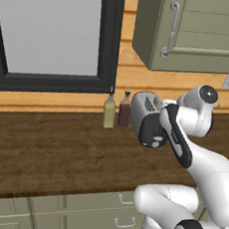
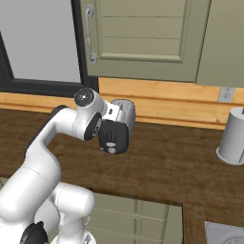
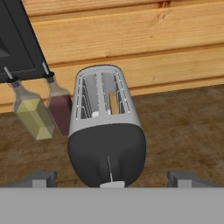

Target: Start the toaster. Once the lever pops up, take the bread to the plate on the dining counter.

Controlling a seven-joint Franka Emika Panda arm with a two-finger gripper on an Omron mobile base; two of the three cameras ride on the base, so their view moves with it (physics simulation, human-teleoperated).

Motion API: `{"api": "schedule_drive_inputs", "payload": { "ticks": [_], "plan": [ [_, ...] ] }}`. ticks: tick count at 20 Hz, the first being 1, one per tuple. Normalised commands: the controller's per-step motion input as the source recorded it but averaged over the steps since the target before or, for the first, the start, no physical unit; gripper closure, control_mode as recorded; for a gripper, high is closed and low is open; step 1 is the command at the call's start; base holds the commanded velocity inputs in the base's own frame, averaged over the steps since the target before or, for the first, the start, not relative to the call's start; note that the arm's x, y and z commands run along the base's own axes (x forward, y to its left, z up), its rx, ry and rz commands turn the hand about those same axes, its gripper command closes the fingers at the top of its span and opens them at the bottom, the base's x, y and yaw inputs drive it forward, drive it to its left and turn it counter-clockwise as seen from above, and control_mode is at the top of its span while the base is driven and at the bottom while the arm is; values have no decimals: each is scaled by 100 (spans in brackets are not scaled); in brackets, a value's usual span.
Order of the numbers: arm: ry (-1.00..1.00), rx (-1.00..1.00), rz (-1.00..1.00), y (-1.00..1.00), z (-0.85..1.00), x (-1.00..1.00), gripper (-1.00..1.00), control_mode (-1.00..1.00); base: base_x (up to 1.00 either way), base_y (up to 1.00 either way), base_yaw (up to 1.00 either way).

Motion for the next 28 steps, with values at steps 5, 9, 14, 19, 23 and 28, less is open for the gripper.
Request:
{"api": "schedule_drive_inputs", "payload": {
  "ticks": [5,9,14,19,23,28],
  "plan": [
    [0,0,0,0,0,0,-100,-100,0,0,0],
    [0,0,0,0,0,0,-100,-100,0,0,0],
    [0,0,0,0,0,0,-100,-100,0,0,0],
    [0,0,0,0,0,0,-100,-100,0,0,0],
    [0,0,0,0,0,0,-100,-100,0,0,0],
    [0,0,0,0,0,0,-100,-100,0,0,0]
  ]
}}
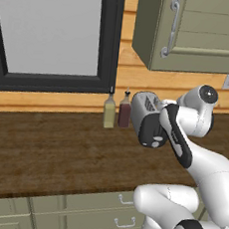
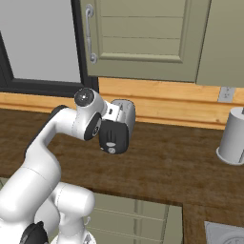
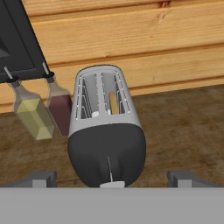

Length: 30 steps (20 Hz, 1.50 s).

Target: Start the toaster. Once the lever pops up, take the bread to the plate on the dining counter.

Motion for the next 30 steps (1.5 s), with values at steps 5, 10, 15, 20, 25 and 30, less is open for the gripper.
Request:
{"api": "schedule_drive_inputs", "payload": {
  "ticks": [5,10,15,20,25,30],
  "plan": [
    [0,0,0,0,0,0,-100,-100,0,0,0],
    [0,0,0,0,0,0,-100,-100,0,0,0],
    [0,0,0,0,0,0,-100,-100,0,0,0],
    [0,0,0,0,0,0,-100,-100,0,0,0],
    [0,0,0,0,0,0,-100,-100,0,0,0],
    [0,0,0,0,0,0,-100,-100,0,0,0]
  ]
}}
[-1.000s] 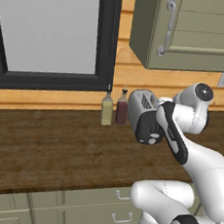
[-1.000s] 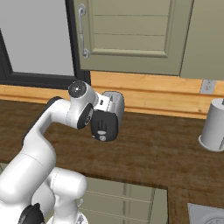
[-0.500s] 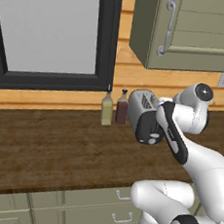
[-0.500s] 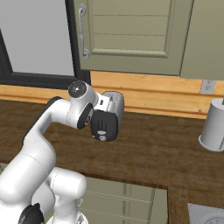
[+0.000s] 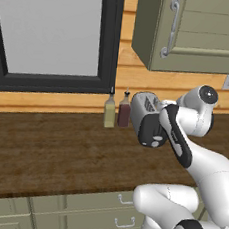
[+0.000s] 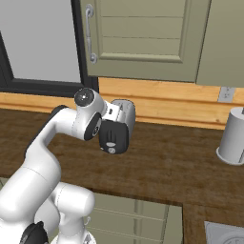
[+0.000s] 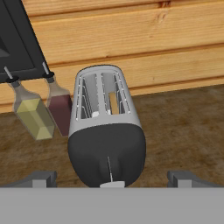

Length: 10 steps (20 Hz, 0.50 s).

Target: Start the toaster. Once the lever pops up, take the bread to the plate on the dining counter.

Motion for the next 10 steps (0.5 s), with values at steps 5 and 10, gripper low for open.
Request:
{"api": "schedule_drive_inputs", "payload": {
  "ticks": [5,10],
  "plan": [
    [0,0,0,0,0,0,-100,-100,0,0,0],
    [0,0,0,0,0,0,-100,-100,0,0,0]
  ]
}}
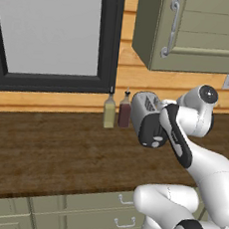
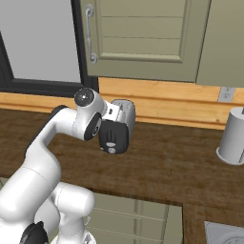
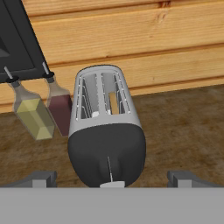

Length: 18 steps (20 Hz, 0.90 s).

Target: Start the toaster. Once the lever pops up, take the bread to the plate on the dining counter.

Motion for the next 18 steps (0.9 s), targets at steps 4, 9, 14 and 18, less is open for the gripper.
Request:
{"api": "schedule_drive_inputs", "payload": {
  "ticks": [4,9,14,18],
  "plan": [
    [0,0,0,0,0,0,-100,-100,0,0,0],
    [0,0,0,0,0,0,-100,-100,0,0,0],
    [0,0,0,0,0,0,-100,-100,0,0,0],
    [0,0,0,0,0,0,-100,-100,0,0,0]
  ]
}}
